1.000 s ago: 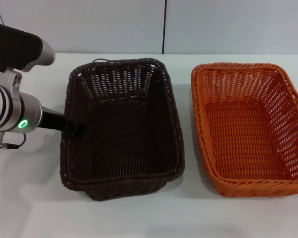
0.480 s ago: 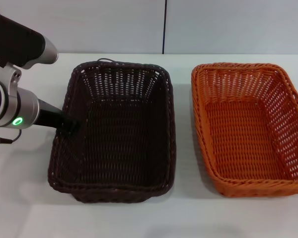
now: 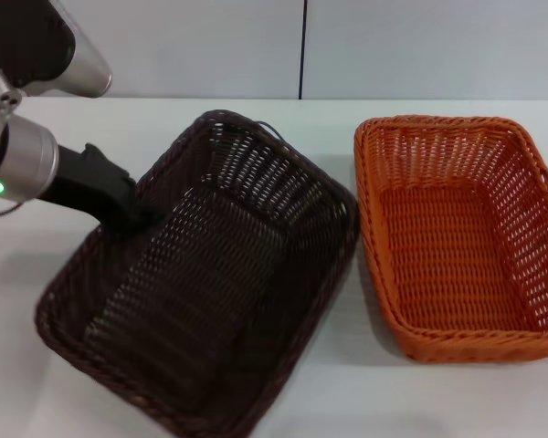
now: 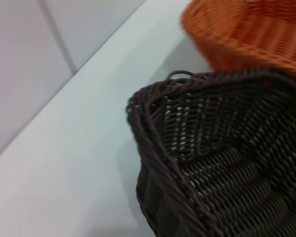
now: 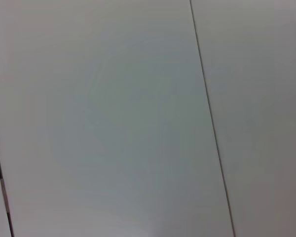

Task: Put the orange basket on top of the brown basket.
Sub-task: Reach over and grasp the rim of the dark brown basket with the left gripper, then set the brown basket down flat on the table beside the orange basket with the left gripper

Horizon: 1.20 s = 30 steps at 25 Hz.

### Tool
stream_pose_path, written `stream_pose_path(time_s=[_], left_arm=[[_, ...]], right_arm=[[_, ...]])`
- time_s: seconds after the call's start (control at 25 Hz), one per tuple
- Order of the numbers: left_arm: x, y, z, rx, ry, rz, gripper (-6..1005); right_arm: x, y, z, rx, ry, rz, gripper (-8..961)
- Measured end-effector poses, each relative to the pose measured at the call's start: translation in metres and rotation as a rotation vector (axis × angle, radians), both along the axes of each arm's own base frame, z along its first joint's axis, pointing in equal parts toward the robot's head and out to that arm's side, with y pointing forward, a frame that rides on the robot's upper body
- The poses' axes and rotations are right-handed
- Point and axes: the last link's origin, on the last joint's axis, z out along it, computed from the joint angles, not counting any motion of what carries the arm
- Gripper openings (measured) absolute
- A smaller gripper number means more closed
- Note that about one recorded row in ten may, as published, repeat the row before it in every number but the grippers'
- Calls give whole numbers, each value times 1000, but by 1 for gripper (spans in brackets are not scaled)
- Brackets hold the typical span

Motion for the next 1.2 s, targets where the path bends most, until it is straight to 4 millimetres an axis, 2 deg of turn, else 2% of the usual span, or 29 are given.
stream_pose_path(time_s=[0.36,0.48,0.72,0.76,0.88,1.08,1.2], left_arm=[[25,13,19,-113,66,-221,259],[29,17,19,-138,58,-251,226],[37,29,0,-210,33,-274,197],[36,37,-10,-225,28,-266,195],[39,44,-20,-239,25,-257,190],[45,58,-33,-169,77,-279,181],[47,60,-38,-156,90,-292,241]], right_arm=[[-3,-1,-2,8,9,7,686],[-4,-1,-2,11,10,11,685],[-7,0,-2,17,13,20,684],[-7,0,-2,17,13,21,684],[-8,1,-2,17,14,24,683],[-10,5,-1,17,12,33,682],[-10,6,0,19,11,34,681]])
